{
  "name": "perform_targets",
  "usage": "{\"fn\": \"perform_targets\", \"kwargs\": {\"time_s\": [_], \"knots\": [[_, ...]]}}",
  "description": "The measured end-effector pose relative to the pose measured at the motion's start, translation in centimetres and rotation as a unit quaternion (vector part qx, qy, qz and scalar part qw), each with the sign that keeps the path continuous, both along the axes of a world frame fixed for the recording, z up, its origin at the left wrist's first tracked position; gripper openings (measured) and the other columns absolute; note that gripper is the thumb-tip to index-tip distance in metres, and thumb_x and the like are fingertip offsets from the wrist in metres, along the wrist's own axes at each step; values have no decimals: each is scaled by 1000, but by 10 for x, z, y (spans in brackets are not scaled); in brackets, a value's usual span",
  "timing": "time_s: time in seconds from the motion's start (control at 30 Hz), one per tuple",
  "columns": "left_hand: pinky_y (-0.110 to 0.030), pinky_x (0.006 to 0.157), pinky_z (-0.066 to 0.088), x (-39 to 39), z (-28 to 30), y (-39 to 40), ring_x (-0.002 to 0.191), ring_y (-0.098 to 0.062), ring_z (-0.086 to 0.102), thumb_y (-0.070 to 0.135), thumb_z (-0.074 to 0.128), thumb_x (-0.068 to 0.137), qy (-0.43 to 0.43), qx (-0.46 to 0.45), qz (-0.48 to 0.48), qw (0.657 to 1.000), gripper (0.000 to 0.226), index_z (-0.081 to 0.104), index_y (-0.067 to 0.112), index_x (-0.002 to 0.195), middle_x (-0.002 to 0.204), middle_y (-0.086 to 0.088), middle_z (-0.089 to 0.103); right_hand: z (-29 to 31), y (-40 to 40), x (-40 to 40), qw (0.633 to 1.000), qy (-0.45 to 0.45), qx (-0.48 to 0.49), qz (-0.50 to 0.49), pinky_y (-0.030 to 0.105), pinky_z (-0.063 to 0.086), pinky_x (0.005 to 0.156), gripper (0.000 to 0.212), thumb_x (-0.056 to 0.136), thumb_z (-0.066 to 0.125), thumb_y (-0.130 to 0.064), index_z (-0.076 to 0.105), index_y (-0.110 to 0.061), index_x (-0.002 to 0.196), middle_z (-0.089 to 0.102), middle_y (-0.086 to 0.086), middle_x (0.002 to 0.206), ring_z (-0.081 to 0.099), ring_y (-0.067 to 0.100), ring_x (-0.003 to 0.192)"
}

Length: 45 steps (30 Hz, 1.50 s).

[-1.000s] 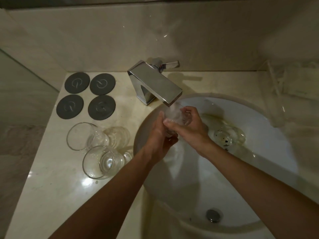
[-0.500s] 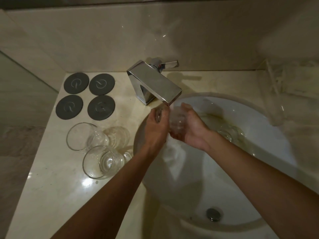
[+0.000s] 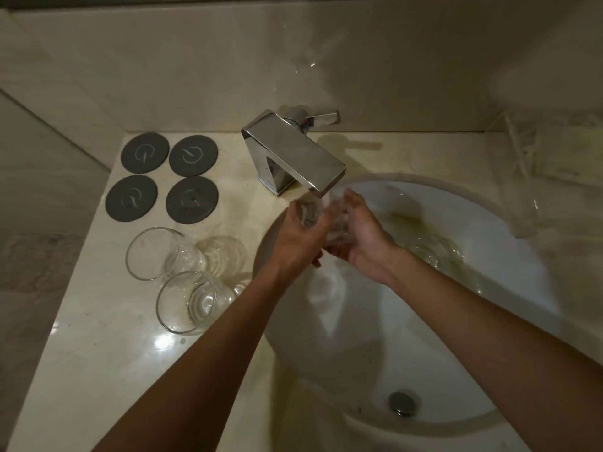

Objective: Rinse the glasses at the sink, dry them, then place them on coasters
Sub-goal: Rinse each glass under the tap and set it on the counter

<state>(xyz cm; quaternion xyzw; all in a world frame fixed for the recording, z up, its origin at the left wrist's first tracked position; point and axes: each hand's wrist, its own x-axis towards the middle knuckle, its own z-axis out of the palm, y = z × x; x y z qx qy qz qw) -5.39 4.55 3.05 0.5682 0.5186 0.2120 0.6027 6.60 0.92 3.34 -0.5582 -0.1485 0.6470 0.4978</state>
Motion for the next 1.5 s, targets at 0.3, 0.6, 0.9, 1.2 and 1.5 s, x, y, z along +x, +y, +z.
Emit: {"fn": "perform_targets", "kwargs": {"time_s": [0.3, 0.6, 0.9, 1.2, 1.5], "knots": [[-21, 39, 36, -1, -11, 1, 42, -10, 48, 50, 47, 101, -50, -62, 60, 995, 52, 59, -1, 105, 70, -9, 58, -13, -17, -13, 1000, -28, 7, 3, 34, 53, 69, 41, 99, 45, -53, 51, -24, 127, 61, 8, 110, 65, 21, 91], [-30, 45, 44, -4, -6, -6, 55, -18, 56, 50, 55, 97, -13, -33, -25, 999, 37, 50, 16, 112, 87, -7, 63, -17, -20, -13, 994, 49, -86, -44, 31, 41, 55, 59, 97, 37, -66, 61, -15, 115, 66, 7, 83, 57, 17, 56], [-26, 42, 44, 0, -5, 4, 51, -21, 57, 45, 55, 99, -36, -32, 94, 994, 44, 60, 3, 112, 75, -18, 66, 1, -11, -10, 989, -139, -4, 49, 36, 51, 69, 47, 95, 47, -61, 44, -29, 129, 65, 5, 107, 64, 20, 85], [-27, 49, 50, 5, 6, 4, 60, -23, 61, 54, 58, 94, -56, -69, 39, 995, 56, 53, 9, 126, 94, -22, 69, 4, -11, 2, 975, -217, 11, 41, 28, 58, 69, 45, 99, 41, -60, 43, -26, 129, 67, -2, 105, 68, 12, 85], [-21, 48, 46, 6, 6, -1, 60, -12, 58, 57, 73, 82, -8, 38, 32, 999, 57, 53, 21, 122, 91, -11, 63, 5, -8, 12, 996, -51, -57, 54, 29, 47, 58, 58, 96, 41, -65, 55, -15, 121, 54, 7, 98, 54, 15, 66]]}}
